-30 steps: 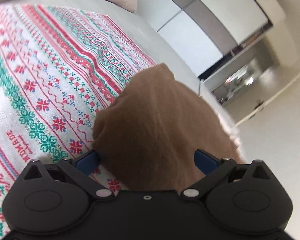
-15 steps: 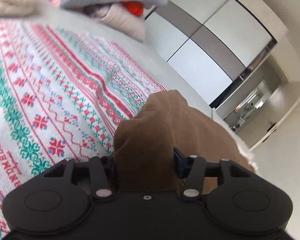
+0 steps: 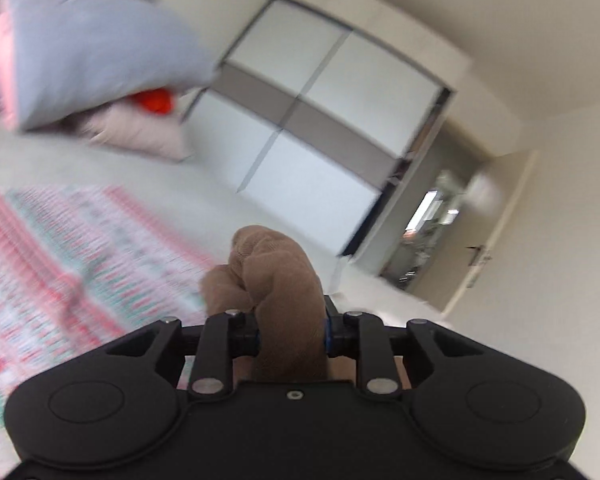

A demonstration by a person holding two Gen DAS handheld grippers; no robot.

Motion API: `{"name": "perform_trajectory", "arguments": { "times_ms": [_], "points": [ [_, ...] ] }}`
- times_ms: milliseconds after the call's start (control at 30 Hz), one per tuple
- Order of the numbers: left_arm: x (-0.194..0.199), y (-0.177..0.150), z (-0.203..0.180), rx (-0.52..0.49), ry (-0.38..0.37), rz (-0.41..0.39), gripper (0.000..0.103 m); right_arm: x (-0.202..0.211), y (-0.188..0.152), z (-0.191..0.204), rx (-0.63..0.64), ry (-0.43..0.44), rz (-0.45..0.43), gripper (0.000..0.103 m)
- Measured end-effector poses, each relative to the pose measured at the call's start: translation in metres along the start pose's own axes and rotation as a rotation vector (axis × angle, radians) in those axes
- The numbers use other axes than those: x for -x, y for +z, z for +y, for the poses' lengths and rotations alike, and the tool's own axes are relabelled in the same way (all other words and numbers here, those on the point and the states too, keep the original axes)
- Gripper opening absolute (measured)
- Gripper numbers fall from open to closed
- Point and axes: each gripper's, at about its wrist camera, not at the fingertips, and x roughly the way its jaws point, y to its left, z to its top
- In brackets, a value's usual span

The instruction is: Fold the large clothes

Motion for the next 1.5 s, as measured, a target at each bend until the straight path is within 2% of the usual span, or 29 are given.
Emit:
{"name": "perform_trajectory", "arguments": {
  "times_ms": [100,200,333,433,500,633,800,867,900,967,1033,1067,1100,1200,1267,1333,1400,1467,1500],
  "points": [
    [-0.002,0.002,-0.04,-0.038,-0.09,-0.017,0.024,0.001,0.002,-0.017,-0.093,0.05,0.018,0.031],
    [-0.006,-0.002,-0.078,-0.066,-0.18,-0.007,0.024,0.003,0.003,-0.025,-0.128,0.071,0.027,0.03],
    [-0.016,-0.022,-0.126,-0.117,-0.275,0.032,0.024,0.011,0.004,-0.033,-0.175,0.092,0.041,0.03],
    [-0.025,-0.042,-0.157,-0.144,-0.331,0.07,0.023,0.022,0.014,-0.051,-0.258,0.15,0.075,0.03],
    [-0.03,-0.056,-0.174,-0.156,-0.37,0.102,0.023,0.038,0.02,-0.072,-0.354,0.209,0.032,0.042],
    [-0.037,-0.094,-0.208,-0.222,-0.453,0.188,0.023,0.079,0.031,-0.127,-0.562,0.246,-0.104,0.051],
    [-0.051,-0.155,-0.22,-0.248,-0.509,0.367,0.023,0.118,0.022,-0.191,-0.784,0.316,-0.23,0.055],
    [-0.061,-0.173,-0.213,-0.244,-0.502,0.434,0.023,0.122,0.018,-0.207,-0.83,0.221,-0.193,0.054],
    [-0.064,-0.179,-0.209,-0.239,-0.5,0.451,0.023,0.121,0.016,-0.212,-0.824,0.191,-0.163,0.049],
    [-0.068,-0.182,-0.202,-0.249,-0.514,0.474,0.023,0.119,0.01,-0.219,-0.849,0.188,-0.137,0.043],
    [-0.068,-0.18,-0.202,-0.276,-0.531,0.508,0.024,0.122,0.007,-0.223,-0.878,0.231,-0.15,0.047],
    [-0.068,-0.177,-0.202,-0.296,-0.536,0.514,0.027,0.126,0.007,-0.224,-0.89,0.269,-0.163,0.059],
    [-0.066,-0.173,-0.206,-0.317,-0.539,0.518,0.027,0.13,0.006,-0.226,-0.905,0.296,-0.18,0.065],
    [-0.06,-0.155,-0.21,-0.377,-0.558,0.514,0.034,0.137,0.012,-0.227,-0.902,0.309,-0.194,0.07],
    [-0.047,-0.145,-0.207,-0.38,-0.583,0.526,0.048,0.135,0.024,-0.219,-0.878,0.281,-0.183,0.071],
    [-0.034,-0.131,-0.203,-0.374,-0.614,0.542,0.06,0.136,0.026,-0.21,-0.851,0.264,-0.18,0.077],
    [-0.025,-0.116,-0.195,-0.372,-0.632,0.55,0.069,0.137,0.03,-0.202,-0.82,0.257,-0.187,0.091],
    [-0.017,-0.105,-0.185,-0.382,-0.619,0.541,0.083,0.135,0.038,-0.196,-0.793,0.251,-0.18,0.099],
    [-0.014,-0.098,-0.178,-0.382,-0.602,0.532,0.086,0.13,0.042,-0.193,-0.775,0.252,-0.164,0.1]
  ]
}}
